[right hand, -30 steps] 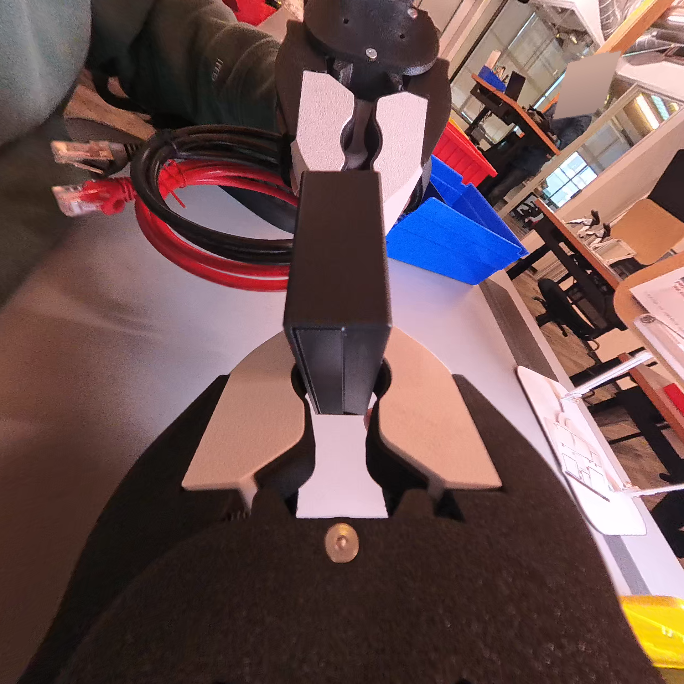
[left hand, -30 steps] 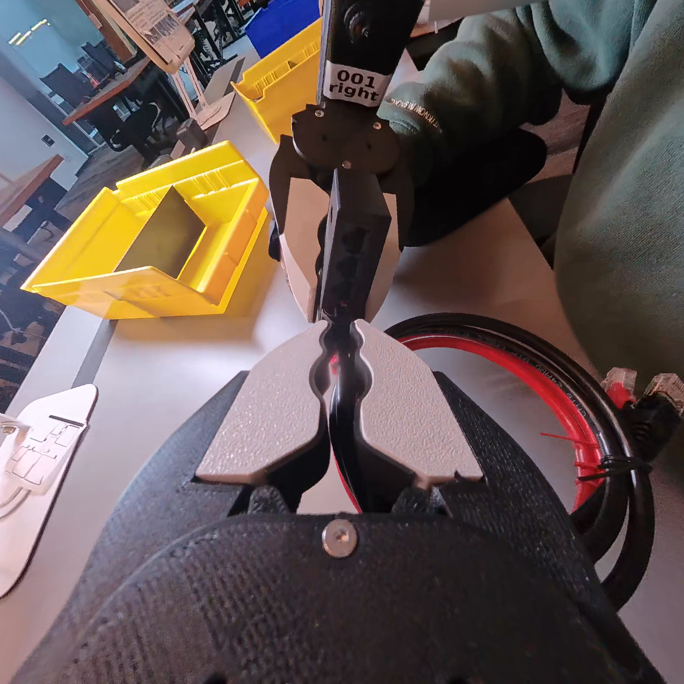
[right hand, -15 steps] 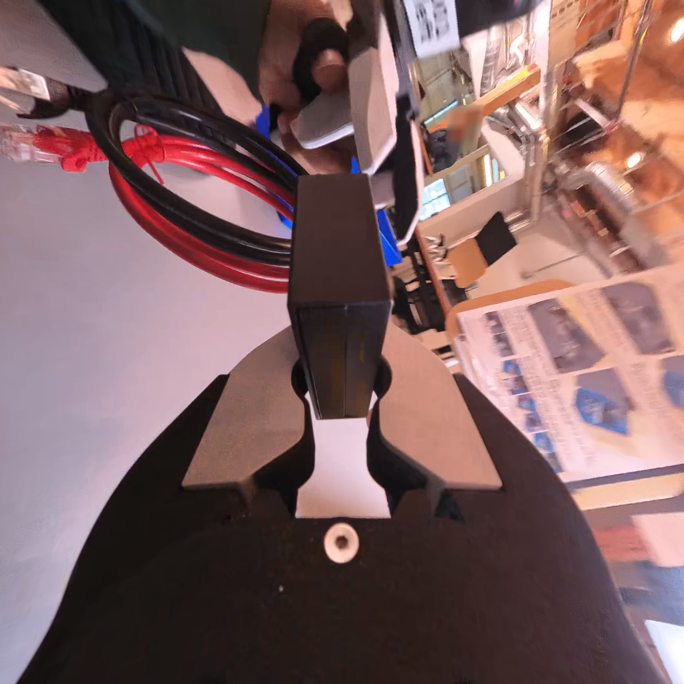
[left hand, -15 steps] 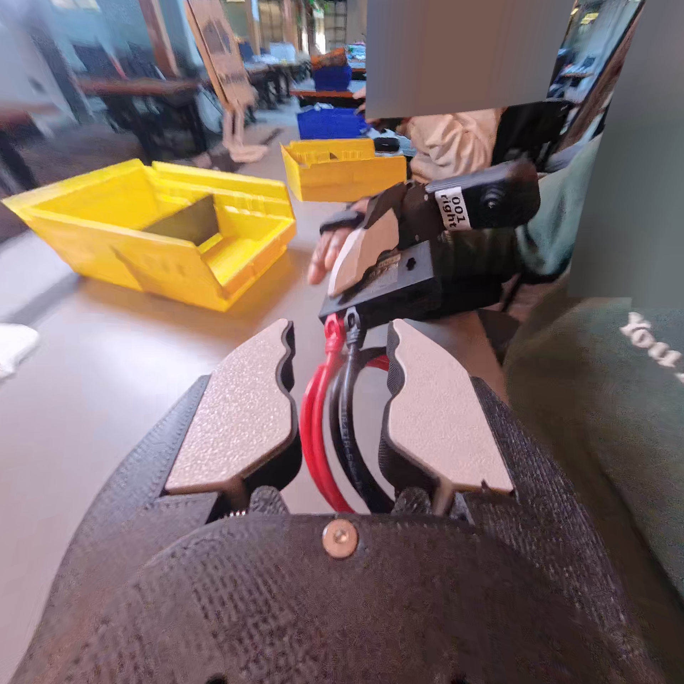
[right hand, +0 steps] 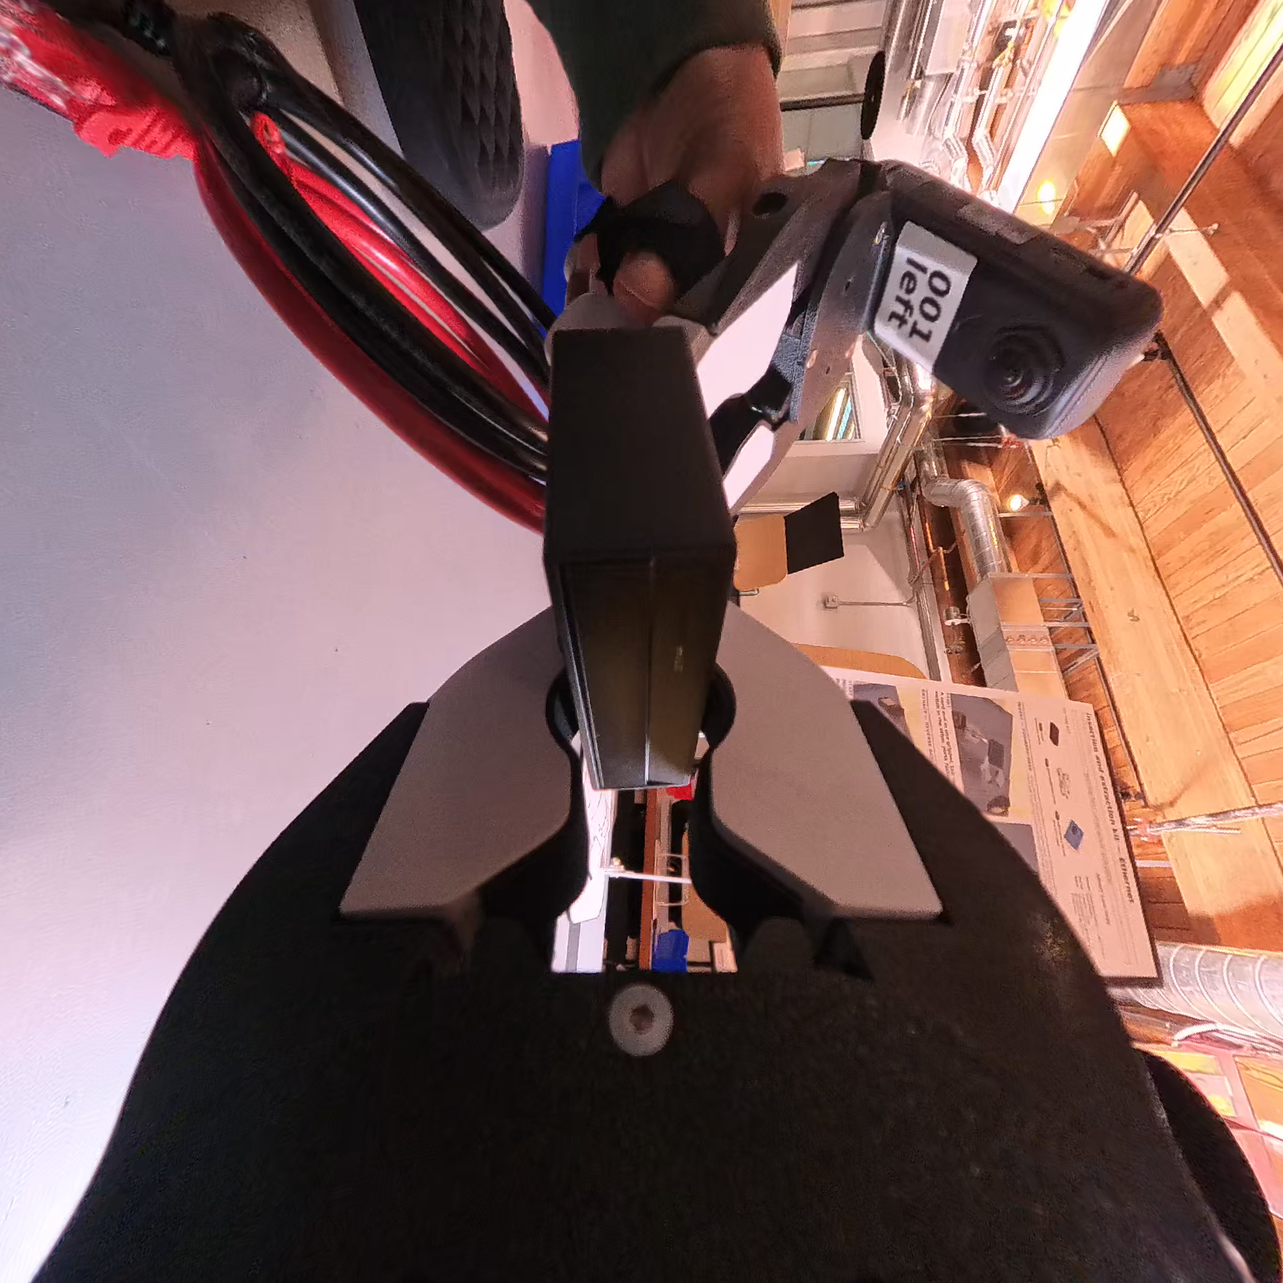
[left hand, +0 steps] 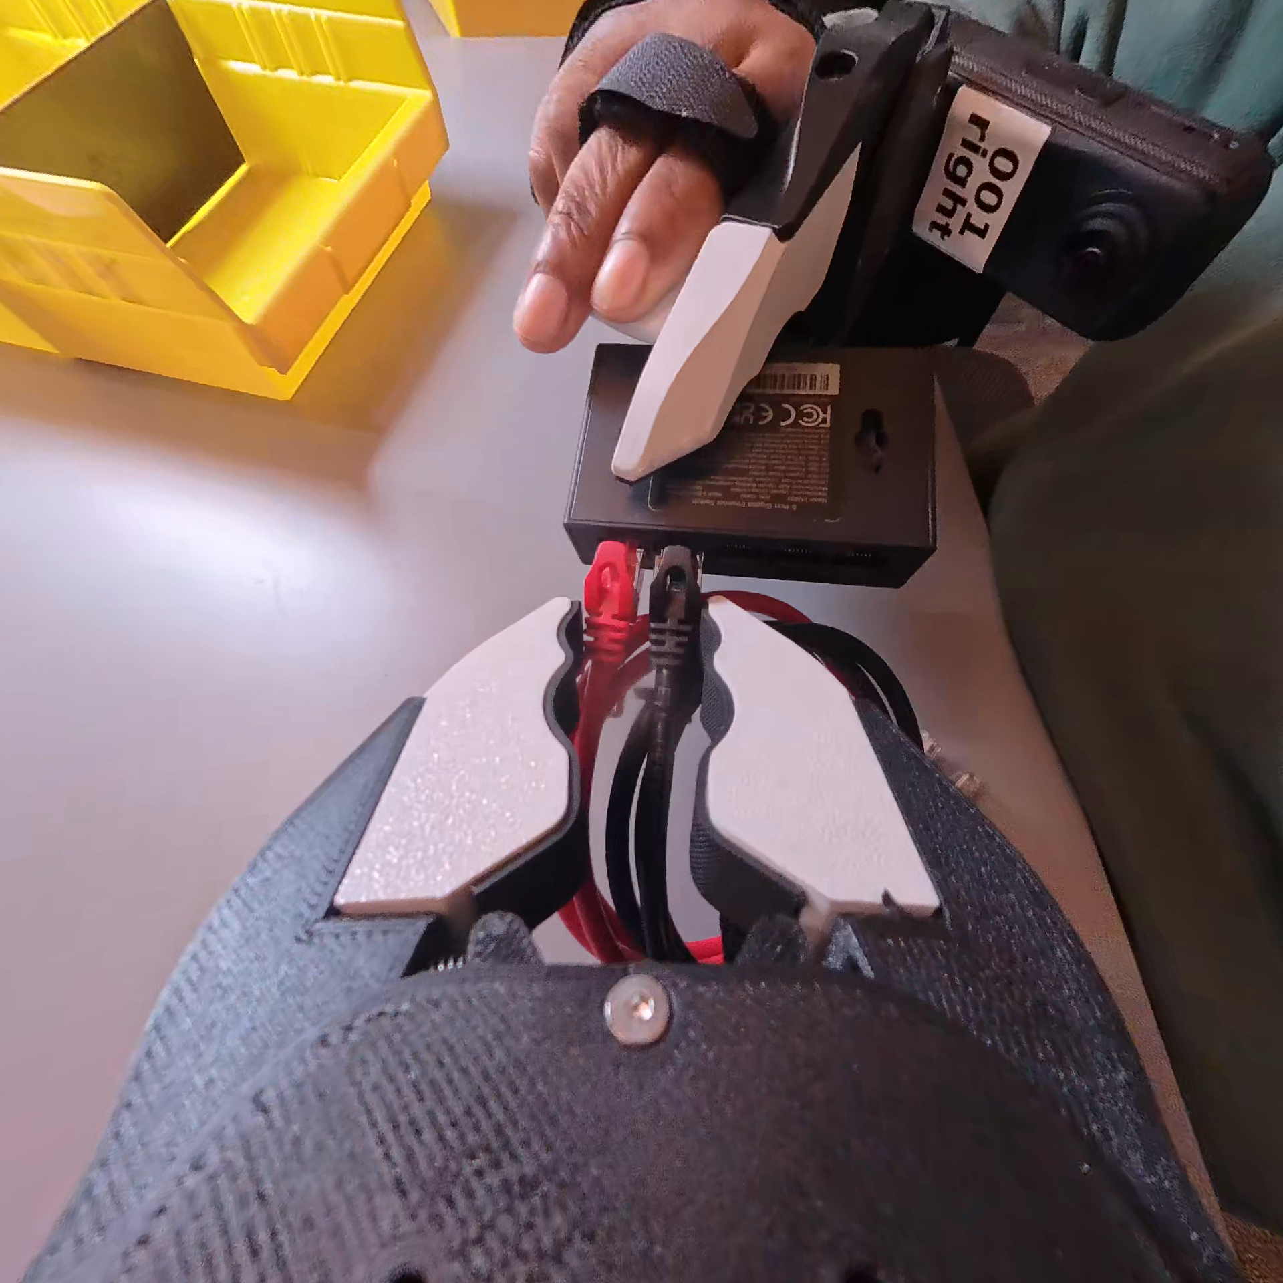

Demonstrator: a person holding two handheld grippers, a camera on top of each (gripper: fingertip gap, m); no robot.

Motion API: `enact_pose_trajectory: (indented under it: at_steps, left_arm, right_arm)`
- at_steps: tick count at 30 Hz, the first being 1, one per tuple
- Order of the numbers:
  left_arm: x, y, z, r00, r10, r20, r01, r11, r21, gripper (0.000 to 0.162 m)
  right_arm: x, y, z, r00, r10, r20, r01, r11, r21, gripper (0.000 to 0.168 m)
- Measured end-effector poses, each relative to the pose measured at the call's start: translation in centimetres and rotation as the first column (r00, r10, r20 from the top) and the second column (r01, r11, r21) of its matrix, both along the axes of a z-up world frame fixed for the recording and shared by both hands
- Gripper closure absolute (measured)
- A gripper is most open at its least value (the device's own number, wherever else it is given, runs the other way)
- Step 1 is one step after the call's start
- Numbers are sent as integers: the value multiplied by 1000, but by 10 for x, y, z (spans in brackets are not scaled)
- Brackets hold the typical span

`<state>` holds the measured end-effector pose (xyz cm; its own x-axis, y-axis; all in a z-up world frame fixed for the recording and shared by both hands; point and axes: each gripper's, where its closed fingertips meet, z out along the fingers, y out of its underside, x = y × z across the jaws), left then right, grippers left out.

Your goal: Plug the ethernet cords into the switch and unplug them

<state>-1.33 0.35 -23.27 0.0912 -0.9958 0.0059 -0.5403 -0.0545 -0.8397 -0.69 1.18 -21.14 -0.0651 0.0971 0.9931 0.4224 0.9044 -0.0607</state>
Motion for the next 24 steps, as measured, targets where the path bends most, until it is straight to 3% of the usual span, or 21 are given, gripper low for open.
enact_pose_trajectory:
  at_steps: [5,7,9,13,16,17,21,23,24]
  left_arm:
    - [-1,9,5,998,60,0,-60,998,32,135]
    - [-6,18,9,992,127,0,-127,991,46,135]
    - [-17,32,14,976,220,7,-220,975,16,136]
    - [-42,60,15,915,403,18,-401,913,-79,136]
    - [-47,69,20,891,451,49,-446,890,-94,136]
    - [-45,68,20,891,450,49,-445,891,-92,136]
    - [-38,67,15,890,456,19,-456,890,-19,136]
    - [-37,69,13,883,470,2,-469,882,52,136]
    - [-35,68,14,886,464,3,-463,884,68,136]
  right_arm:
    - [2,13,5,997,-40,-70,35,997,-74,135]
    - [6,25,11,985,-102,-137,64,964,-257,128]
    - [9,35,15,970,-163,-180,54,868,-494,119]
    - [8,37,13,956,-233,-179,-37,510,-859,109]
    - [1,34,4,954,-281,-103,-74,113,-991,92]
    - [-1,34,3,952,-288,-102,-106,0,-994,90]
    - [-11,30,14,942,-290,-168,-263,-328,-907,94]
    - [-16,29,17,939,-296,-173,-292,-424,-857,95]
    - [-17,30,15,940,-302,-160,-289,-454,-843,104]
